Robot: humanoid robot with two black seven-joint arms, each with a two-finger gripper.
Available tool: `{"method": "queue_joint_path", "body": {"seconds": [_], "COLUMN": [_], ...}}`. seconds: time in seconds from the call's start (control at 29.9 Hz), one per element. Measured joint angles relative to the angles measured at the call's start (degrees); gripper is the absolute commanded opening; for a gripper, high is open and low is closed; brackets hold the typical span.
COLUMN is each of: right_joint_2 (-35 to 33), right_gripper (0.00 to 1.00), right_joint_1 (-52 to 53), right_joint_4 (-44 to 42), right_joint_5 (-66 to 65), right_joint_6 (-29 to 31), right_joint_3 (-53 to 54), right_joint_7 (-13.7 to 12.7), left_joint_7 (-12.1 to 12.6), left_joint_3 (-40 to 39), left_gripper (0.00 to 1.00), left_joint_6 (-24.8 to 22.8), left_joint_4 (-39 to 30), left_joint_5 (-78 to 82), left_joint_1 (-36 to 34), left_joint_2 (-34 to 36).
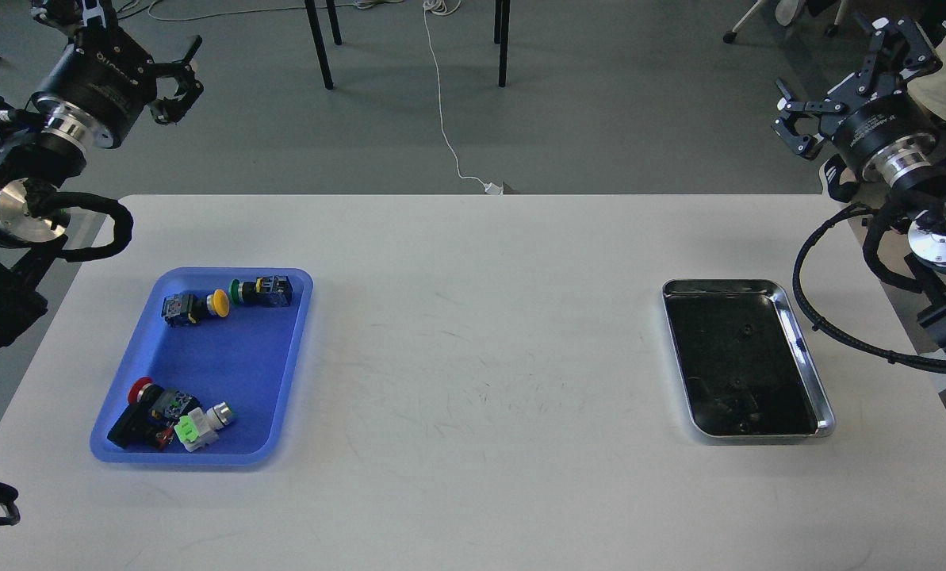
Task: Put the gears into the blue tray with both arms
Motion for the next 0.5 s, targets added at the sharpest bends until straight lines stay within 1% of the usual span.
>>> {"method": "queue_joint_path", "body": {"seconds": [0.3, 0.37, 0.43, 0.5], "right_joint_2": [-0.1, -0.6, -1.1, -1.8], "right_gripper": [1.00, 1.00, 1.00, 0.99], "right_joint_1": [-0.3, 0.5, 2.8, 7.2], "right_joint_4": [0.5, 0.8, 1.2, 1.7], "right_joint_5": [0.0, -0.6, -1.9, -3.7], "right_joint_6": [0.0, 0.0, 0.0, 0.0], "right_joint_3": [-0.6, -1.3, -4.6, -10.8], "right_joint_7": [0.0, 0.0, 0.0, 0.0], "left_joint_7": [0.0, 0.4, 0.6, 0.6], "left_joint_3": [0.0, 0.1, 0.1, 0.2], "left_gripper": [0.99, 0.99, 0.98, 0.98], "left_joint_6": [0.0, 0.0, 0.0, 0.0], "left_joint_4": [0.0, 0.0, 0.0, -0.1], "left_joint_5": [-1.0, -1.0, -1.0, -0.9], "left_joint_1": [1.8, 1.9, 1.9, 1.9], "left_joint_2": [-0.2, -0.2, -0.2, 0.0]}}
